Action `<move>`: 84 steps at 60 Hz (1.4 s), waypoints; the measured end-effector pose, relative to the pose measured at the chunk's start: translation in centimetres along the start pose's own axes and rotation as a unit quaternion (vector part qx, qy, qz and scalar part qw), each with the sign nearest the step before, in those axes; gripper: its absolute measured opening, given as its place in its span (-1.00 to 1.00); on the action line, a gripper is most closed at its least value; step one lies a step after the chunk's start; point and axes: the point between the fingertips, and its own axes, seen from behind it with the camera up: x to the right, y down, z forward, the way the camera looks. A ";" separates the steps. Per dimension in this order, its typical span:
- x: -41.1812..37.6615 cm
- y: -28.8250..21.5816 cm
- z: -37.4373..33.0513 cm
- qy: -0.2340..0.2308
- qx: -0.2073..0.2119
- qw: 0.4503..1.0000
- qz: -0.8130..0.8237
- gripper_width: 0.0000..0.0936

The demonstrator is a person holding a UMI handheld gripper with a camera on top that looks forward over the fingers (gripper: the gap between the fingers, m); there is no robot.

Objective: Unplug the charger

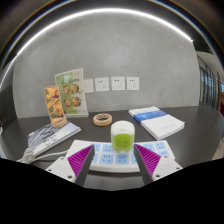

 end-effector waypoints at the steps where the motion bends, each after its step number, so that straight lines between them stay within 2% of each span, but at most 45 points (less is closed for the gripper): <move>1: 0.2 -0.2 0.7 -0.001 0.001 1.000 0.000 0.74; 11: 1.5 -3.9 5.5 -0.005 0.043 0.999 -0.018 0.66; 12: 1.5 -4.2 5.8 -0.006 0.046 0.999 -0.022 0.72; 15: 1.7 -4.4 6.8 -0.010 0.048 0.998 -0.032 0.37; 16: 2.3 -4.4 7.1 -0.002 0.047 0.998 -0.035 0.09; 25: 2.2 -4.7 7.3 -0.006 0.065 0.998 -0.016 0.04; 30: 2.3 -4.8 7.6 -0.001 0.078 0.997 -0.016 -0.09; 37: 2.0 -4.9 7.7 0.012 0.075 0.997 -0.032 -0.31; 45: 2.0 -5.2 7.4 0.020 0.059 0.998 -0.029 -0.34; 47: 2.0 -7.2 6.5 0.020 0.077 0.996 -0.030 -0.34; 51: 3.3 -14.0 2.8 0.057 0.157 0.985 -0.050 -0.34; 53: 3.9 -16.8 1.0 0.071 0.183 0.979 -0.060 -0.34; 55: 4.5 -19.4 -0.2 0.075 0.192 0.977 -0.059 -0.34; 60: 6.6 -21.3 -2.1 0.087 0.204 0.974 -0.048 -0.34; 65: 10.0 -20.5 -1.8 0.122 0.182 0.973 -0.071 -0.34; 68: 11.7 -19.1 -0.8 0.128 0.160 0.976 -0.073 -0.34; 76: 16.0 -13.7 3.8 0.115 0.076 0.988 -0.064 -0.34; 84: 19.9 -10.0 8.6 0.090 0.025 0.994 -0.063 -0.27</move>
